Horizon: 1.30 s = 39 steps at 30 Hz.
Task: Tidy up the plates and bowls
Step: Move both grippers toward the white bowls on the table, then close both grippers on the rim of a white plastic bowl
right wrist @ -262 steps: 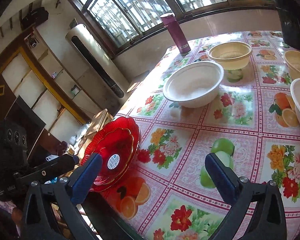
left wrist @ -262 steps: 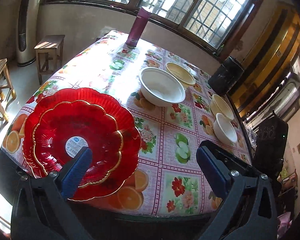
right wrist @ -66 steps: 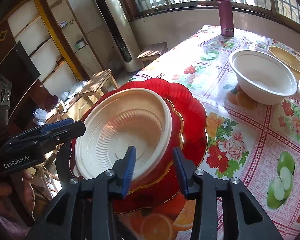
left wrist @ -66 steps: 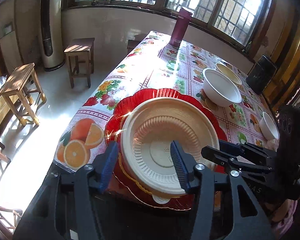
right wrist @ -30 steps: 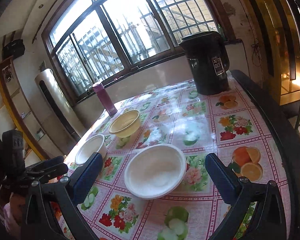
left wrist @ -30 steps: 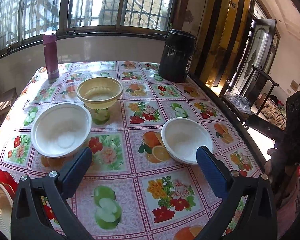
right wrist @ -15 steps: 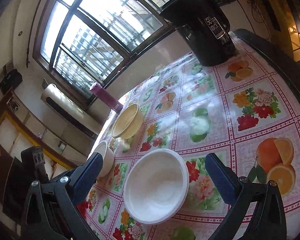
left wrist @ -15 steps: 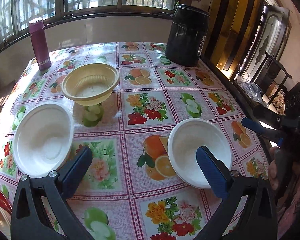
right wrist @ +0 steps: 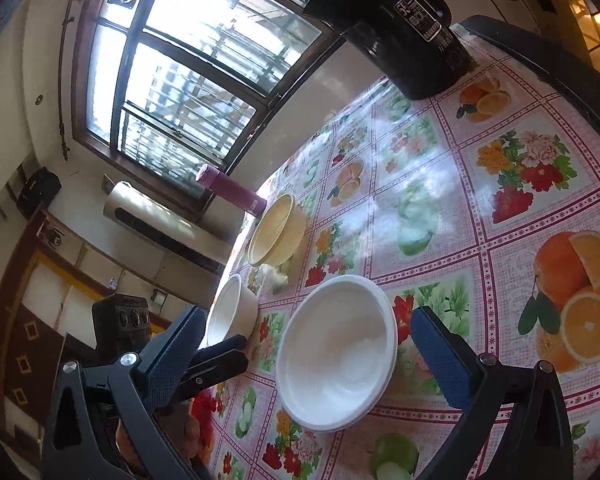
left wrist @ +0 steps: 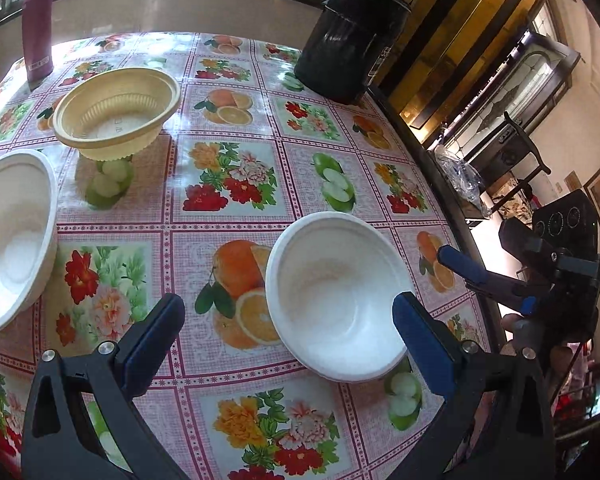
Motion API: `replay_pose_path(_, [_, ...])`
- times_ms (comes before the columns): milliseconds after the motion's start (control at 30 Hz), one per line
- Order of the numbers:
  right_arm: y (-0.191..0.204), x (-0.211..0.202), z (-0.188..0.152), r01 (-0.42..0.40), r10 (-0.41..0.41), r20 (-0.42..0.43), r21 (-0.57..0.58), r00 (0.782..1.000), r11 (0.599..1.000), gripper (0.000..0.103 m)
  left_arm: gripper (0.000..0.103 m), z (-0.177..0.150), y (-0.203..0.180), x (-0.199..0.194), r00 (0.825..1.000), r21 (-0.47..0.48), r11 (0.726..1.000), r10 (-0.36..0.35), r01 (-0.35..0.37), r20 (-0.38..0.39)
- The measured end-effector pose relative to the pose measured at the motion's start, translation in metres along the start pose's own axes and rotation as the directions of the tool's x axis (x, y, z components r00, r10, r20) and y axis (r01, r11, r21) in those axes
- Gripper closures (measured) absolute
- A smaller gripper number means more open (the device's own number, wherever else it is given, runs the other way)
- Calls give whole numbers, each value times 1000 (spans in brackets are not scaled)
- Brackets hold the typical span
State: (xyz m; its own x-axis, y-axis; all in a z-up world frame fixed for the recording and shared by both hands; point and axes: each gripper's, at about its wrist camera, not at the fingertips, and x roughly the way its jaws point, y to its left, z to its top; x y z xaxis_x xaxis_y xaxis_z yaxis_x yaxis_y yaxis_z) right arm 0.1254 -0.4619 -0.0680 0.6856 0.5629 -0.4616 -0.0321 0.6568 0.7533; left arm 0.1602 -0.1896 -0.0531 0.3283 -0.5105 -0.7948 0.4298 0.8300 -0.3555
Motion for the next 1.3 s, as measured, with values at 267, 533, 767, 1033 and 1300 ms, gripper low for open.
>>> replay_pose_path(267, [-8, 12, -3, 20, -17, -55, 51, 998, 999, 0, 0, -7, -4, 3, 997, 32, 997, 76, -76, 2])
replay_pose_path(533, [-10, 20, -8, 25, -19, -86, 72, 996, 997, 0, 0, -13, -14, 12, 977, 102, 972, 209, -211, 30])
replay_pose_path(767, [-13, 22, -9, 37, -29, -102, 78, 994, 996, 0, 0, -9, -2, 8, 983, 48, 983, 177, -180, 54])
replay_pose_path(1033, [-12, 24, -13, 51, -43, -99, 76, 994, 996, 2, 8, -12, -6, 16, 990, 44, 990, 133, -134, 37])
replay_pose_path(1300, [-24, 26, -15, 101, -89, -103, 118, 991, 988, 27, 35, -16, -9, 28, 996, 49, 995, 90, -90, 3])
